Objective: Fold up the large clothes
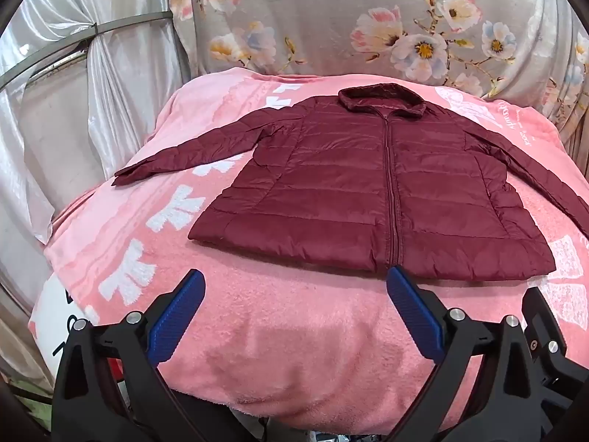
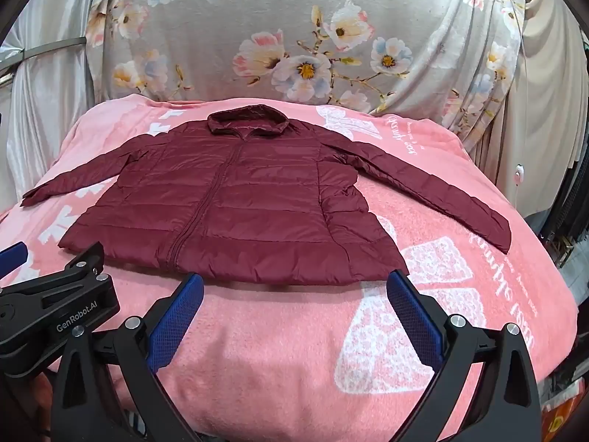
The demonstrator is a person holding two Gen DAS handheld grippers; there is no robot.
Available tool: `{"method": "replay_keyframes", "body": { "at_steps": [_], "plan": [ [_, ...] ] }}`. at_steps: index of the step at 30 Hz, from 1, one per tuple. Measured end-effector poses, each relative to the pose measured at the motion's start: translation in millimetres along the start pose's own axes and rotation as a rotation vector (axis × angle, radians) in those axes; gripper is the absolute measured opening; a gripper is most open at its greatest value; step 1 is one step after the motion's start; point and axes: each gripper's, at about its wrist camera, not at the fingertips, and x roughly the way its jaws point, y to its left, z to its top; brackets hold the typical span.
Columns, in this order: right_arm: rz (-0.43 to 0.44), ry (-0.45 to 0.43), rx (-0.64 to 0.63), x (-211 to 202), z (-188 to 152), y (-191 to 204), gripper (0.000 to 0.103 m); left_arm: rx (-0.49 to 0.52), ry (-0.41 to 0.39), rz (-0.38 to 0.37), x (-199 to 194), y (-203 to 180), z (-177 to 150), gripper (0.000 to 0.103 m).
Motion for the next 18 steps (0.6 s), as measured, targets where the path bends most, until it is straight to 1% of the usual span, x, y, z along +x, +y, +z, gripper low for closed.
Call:
{"method": "replay_keyframes", "body": {
  "at_steps": [18],
  "plan": [
    [0.002,0.005,0.001,4.7,0.6,0.0,0.098,-0.004,-0.007,0.001,0.9,3.1,5.7,0.096]
  ]
}}
